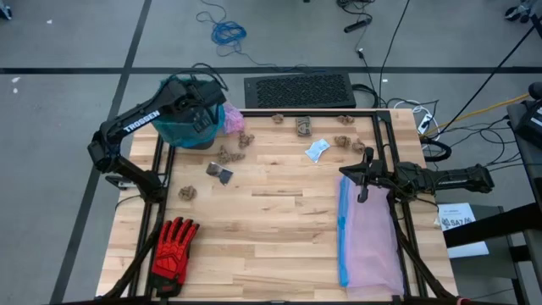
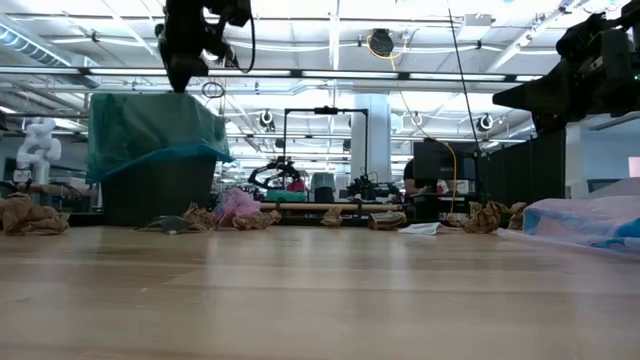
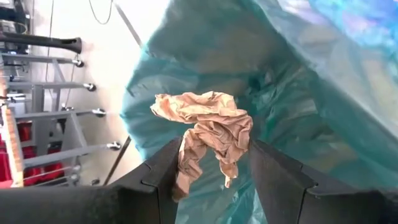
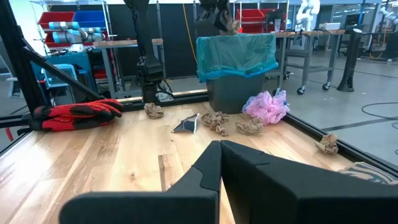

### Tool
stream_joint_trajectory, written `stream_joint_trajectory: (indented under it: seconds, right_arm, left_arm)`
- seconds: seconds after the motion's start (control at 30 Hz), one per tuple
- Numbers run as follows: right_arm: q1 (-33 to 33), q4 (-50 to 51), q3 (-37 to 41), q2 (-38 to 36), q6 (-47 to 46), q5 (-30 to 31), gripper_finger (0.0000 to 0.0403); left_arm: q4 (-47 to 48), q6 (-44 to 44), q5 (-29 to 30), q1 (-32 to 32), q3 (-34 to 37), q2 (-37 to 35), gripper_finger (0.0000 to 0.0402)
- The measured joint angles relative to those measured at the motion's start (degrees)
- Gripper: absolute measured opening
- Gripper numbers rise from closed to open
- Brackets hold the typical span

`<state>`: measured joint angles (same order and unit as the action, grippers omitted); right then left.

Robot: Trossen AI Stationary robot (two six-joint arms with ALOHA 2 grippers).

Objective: Place trash/remove bag and relplace
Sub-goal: Put the brown napkin in the trash bin

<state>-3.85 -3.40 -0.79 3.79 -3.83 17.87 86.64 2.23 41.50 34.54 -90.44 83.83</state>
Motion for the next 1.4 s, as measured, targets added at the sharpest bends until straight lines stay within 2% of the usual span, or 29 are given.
stream_joint_trajectory:
  seconds: [0.17,0.43,0.53,0.73,0.87,1.27,1.4]
  right_arm:
    - [0.01,0.00,0.00,-0.01,0.01,0.00,0.0000]
    - [0.01,0.00,-0.01,-0.01,0.01,0.00,0.0000]
    - [0.01,0.00,0.01,-0.01,0.00,0.00,0.0000]
    - [0.01,0.02,0.00,-0.01,0.01,0.00,0.0000]
    - [-0.01,0.02,-0.01,-0.01,-0.01,-0.01,0.0000]
    - [0.00,0.01,0.01,-0.01,0.01,-0.01,0.0000]
    - [0.01,0.00,0.01,-0.01,0.01,-0.02,0.0000]
  left_arm:
    - [-0.10,0.34,0.11,0.00,-2.13,-0.02,0.0182]
    - [-0.17,-1.17,2.23,0.70,-2.44,-0.02,0.0213]
    - [-0.17,-1.71,5.42,0.70,-2.44,-0.02,0.0207]
    - [-0.10,-2.68,6.07,0.70,-2.44,-0.02,0.0205]
    - [-0.08,-2.70,8.59,0.70,-2.44,-0.02,0.0206]
    - [-0.11,-5.03,9.15,0.70,-2.42,-0.02,0.0206]
    - [0.07,-4.65,9.64,0.31,-2.44,-0.02,0.0188]
